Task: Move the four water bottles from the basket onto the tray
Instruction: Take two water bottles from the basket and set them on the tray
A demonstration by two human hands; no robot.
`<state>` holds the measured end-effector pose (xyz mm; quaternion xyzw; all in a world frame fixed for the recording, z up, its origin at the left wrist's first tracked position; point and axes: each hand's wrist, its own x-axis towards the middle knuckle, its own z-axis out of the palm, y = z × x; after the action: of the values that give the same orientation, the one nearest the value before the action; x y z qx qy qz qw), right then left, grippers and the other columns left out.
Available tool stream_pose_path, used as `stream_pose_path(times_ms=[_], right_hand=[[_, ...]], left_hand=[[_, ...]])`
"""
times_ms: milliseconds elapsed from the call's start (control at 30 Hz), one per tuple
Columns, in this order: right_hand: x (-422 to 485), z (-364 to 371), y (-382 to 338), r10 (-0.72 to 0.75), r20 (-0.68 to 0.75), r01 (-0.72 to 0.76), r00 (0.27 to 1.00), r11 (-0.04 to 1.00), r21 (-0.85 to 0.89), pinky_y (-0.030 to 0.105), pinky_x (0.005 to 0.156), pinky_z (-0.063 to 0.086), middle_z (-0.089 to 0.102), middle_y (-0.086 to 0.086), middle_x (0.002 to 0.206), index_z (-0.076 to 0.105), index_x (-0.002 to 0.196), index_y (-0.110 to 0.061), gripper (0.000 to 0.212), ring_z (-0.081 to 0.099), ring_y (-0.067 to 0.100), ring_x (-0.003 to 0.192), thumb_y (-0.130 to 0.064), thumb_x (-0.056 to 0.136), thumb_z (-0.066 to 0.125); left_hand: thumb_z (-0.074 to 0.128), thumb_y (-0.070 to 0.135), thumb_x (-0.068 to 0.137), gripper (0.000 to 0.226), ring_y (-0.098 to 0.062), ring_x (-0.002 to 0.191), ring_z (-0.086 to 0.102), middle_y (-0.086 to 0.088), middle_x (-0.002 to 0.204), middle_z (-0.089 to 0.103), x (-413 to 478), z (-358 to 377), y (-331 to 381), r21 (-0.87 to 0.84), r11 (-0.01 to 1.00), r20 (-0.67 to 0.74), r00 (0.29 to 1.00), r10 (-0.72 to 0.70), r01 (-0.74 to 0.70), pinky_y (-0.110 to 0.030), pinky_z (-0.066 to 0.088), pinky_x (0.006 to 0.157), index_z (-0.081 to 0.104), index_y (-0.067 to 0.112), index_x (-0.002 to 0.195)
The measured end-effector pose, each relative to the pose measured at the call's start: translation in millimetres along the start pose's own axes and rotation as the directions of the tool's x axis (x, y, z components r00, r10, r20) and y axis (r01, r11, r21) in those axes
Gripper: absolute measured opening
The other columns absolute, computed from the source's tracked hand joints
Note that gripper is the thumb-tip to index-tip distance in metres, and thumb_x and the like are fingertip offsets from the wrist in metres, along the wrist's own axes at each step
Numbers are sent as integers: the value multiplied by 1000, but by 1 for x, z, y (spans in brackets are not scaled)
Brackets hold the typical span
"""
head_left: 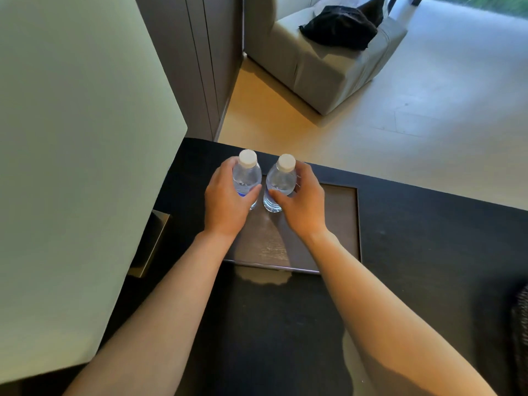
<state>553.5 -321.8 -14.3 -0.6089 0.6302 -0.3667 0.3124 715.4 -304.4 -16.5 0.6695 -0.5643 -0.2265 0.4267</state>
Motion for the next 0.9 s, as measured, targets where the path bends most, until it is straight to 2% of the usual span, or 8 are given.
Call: stream_pose_path(times_ms=[233,467,633,767,900], right_hand=[[22,9,-5,-15,-20,14,1000,1000,-23,49,104,55,65,4,134,54,137,-19,70,62,23,125,-18,78,91],[29,10,-4,-34,-29,33,999,999,-31,48,101,56,66,3,133,54,135,-18,69,62,22,123,-18,77,92],[27,8,-4,-39,-4,38,999,998,-43,49,101,56,64,4,135,51,137,-18,70,62,24,124,-20,79,90],[24,4,-6,-20,23,21,1000,999,-48,47,104,55,61,4,142,46,145,-17,77,60,24,130,-23,81,89],[14,-4,-5,0,58,3,998,999,-52,40,106,52,60,2,144,46,146,-18,76,58,19,131,-26,83,87]], left_hand=[[88,21,79,66,-21,121,62,-4,130,65,20,2,-5,-26,1000,2,1000,17,-17,-40,57,99,55,17,136],[87,20,80,67,-19,122,60,-5,131,63,29,7,-6,-30,999,18,999,30,-29,-38,56,100,54,16,138],[86,18,82,68,-16,125,56,-5,134,60,30,9,-5,-27,1000,43,999,10,-9,-20,47,96,50,17,139],[85,20,83,74,-11,128,51,-4,139,57,29,10,-1,7,1000,60,998,-8,8,-23,47,98,45,17,145],[85,21,83,88,-23,141,48,-8,150,50,22,9,6,61,997,73,996,-54,50,-32,46,108,35,15,154]])
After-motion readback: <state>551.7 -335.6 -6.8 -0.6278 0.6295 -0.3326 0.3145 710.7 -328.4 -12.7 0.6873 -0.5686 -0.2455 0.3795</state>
